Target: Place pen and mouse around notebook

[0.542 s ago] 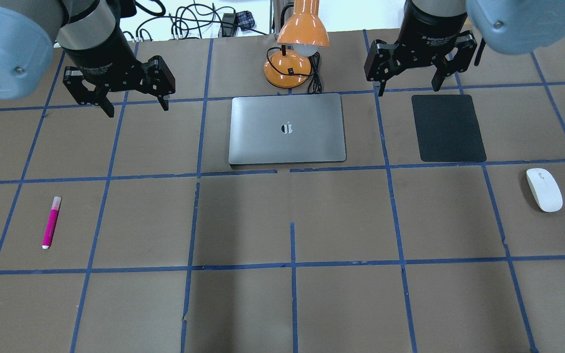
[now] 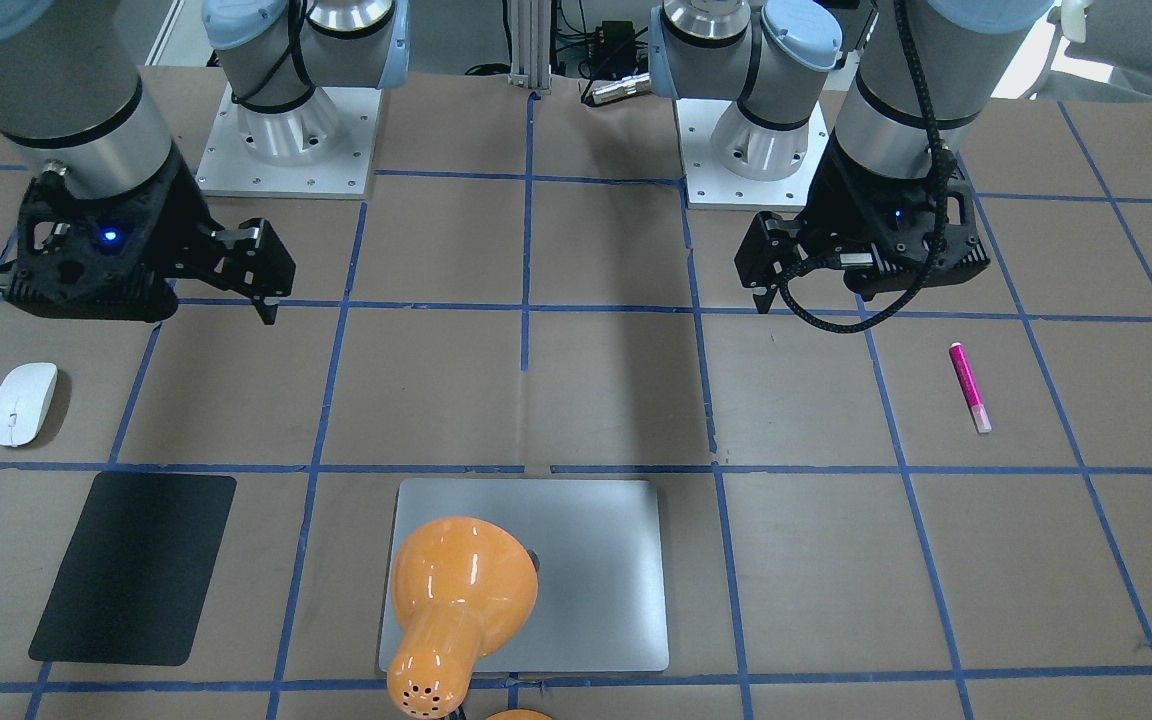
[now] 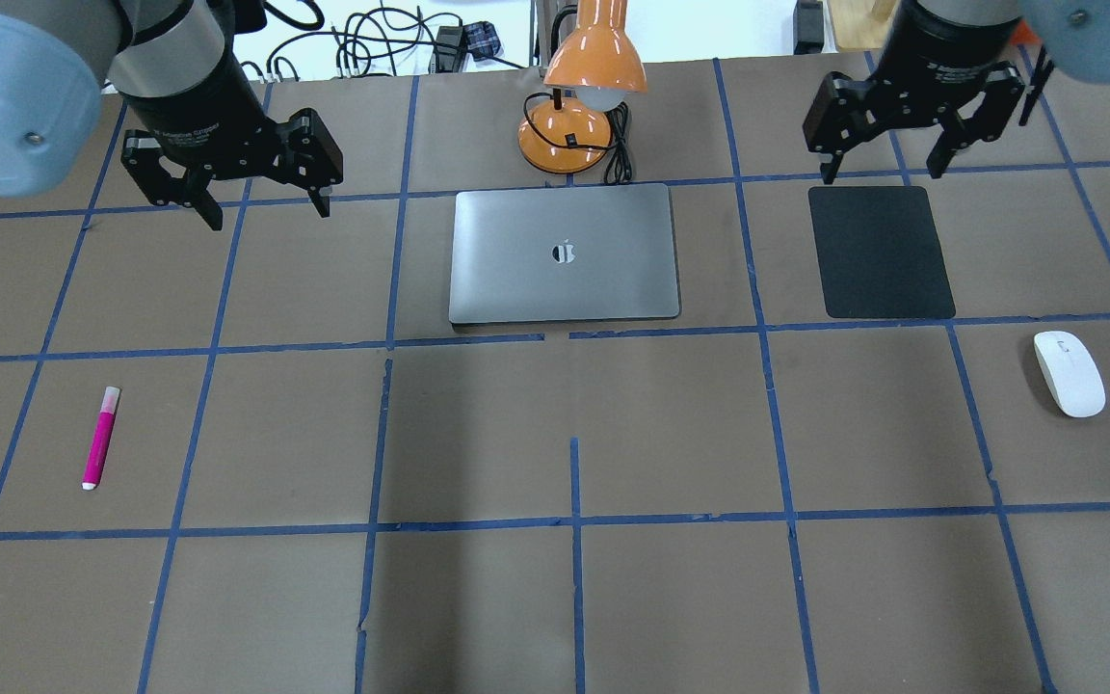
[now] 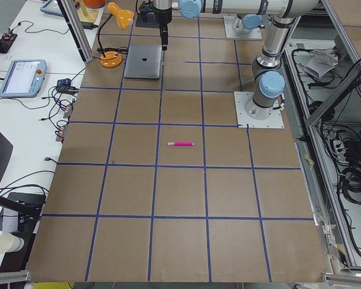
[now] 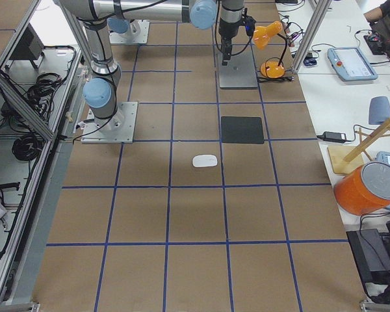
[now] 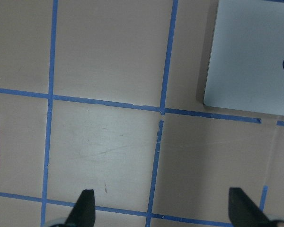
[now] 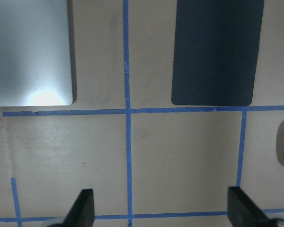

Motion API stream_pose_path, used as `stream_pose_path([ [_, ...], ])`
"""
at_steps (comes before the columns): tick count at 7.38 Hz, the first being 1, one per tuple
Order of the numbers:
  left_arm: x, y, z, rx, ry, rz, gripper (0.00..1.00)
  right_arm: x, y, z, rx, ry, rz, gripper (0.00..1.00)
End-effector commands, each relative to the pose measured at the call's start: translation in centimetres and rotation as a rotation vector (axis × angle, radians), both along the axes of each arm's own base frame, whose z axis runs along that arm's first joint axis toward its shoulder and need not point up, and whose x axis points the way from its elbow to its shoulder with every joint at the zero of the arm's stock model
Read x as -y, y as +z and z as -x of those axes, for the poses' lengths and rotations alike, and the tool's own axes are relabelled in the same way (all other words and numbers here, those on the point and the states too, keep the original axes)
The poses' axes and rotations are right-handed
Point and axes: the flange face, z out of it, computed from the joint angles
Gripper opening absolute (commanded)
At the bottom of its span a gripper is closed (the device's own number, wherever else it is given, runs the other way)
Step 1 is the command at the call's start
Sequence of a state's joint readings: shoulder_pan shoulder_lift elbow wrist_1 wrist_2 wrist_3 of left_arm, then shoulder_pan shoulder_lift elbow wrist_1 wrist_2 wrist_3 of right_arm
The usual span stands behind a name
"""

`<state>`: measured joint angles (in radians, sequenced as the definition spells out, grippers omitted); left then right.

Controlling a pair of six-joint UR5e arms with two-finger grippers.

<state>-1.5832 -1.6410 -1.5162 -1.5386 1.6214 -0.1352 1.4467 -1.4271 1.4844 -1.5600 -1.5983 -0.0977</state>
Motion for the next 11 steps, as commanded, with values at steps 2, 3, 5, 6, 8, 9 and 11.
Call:
stream_pose_path([
  [2,-1.3,0.8,-6.8,0.016,0.072,-0.024,1.00,-3.2,-12.9,15.5,-0.015,0.000,-0.032,1.00],
  [3,-1.8,-1.3,-12.9,0.000,0.085,-0.095,1.00,-5.3,-17.5,18.5,-0.042,0.051,0.032,1.00],
  [5,-2.4,-8.8,-24.1,-0.018,0.063,-0.092,1.00,-6.6,-24.3,24.5,-0.034,0.105,0.025,1.00],
  [6,-3.4,-12.8,-28.8,-0.016,-0.019,-0.062,1.00,-7.7,-27.6,27.0,0.015,0.178,-0.025,1.00],
  [8,-6.2,-23.0,-33.2,0.005,-0.115,0.009,1.00,-7.4,-28.6,28.5,-0.059,0.192,-0.016,1.00],
  [9,-6.7,-26.5,-33.8,0.008,-0.142,0.026,1.00,-7.2,-28.6,28.7,-0.066,0.193,-0.016,1.00],
  [11,-7.2,-30.9,-35.0,-0.049,-0.149,-0.038,1.00,-7.2,-28.0,28.8,-0.073,0.177,-0.008,1.00],
])
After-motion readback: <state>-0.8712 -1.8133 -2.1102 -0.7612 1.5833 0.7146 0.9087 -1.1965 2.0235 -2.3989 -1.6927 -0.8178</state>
